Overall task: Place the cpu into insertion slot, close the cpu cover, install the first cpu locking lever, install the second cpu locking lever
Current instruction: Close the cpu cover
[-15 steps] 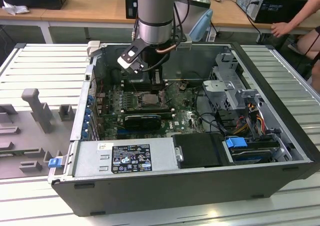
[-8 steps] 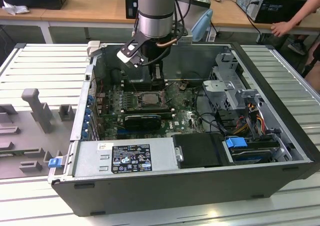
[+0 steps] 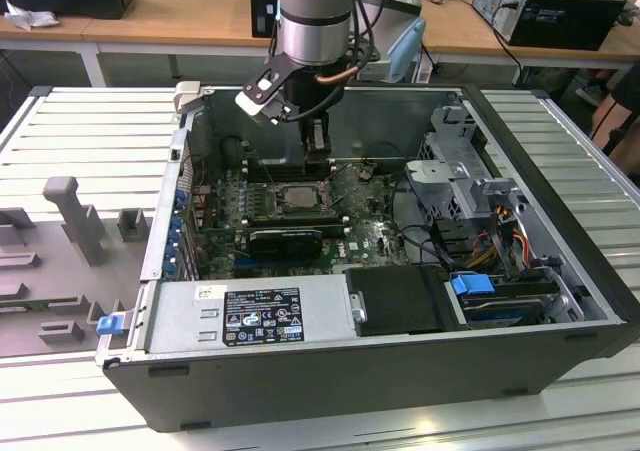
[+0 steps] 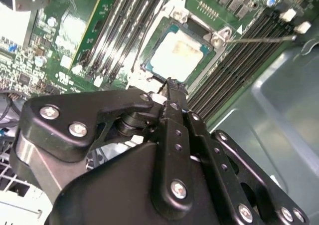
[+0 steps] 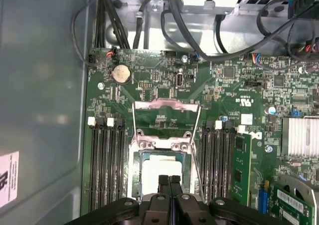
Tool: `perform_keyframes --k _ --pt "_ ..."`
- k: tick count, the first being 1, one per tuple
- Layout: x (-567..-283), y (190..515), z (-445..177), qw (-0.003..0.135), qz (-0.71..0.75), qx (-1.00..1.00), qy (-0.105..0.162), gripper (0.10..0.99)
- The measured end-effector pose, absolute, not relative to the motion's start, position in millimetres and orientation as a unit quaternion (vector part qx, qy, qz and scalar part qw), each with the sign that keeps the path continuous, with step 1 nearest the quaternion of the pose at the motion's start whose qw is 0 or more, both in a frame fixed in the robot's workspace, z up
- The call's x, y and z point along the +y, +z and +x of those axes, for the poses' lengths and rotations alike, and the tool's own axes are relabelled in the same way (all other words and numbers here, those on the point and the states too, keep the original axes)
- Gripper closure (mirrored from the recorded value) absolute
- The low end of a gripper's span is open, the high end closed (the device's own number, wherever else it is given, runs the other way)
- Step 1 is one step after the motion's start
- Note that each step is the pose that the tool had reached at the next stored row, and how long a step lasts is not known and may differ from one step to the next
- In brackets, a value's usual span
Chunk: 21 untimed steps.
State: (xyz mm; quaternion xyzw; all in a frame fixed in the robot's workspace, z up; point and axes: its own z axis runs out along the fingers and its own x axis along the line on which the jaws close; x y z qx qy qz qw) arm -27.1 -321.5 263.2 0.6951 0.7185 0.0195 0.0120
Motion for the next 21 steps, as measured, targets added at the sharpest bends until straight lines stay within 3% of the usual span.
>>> perform_keyframes --k 8,21 --pt "-321 283 -19 0.012 0.695 0.718 0.020 0.980" --pt "-321 284 6 0.012 0.695 0.719 0.020 0.980"
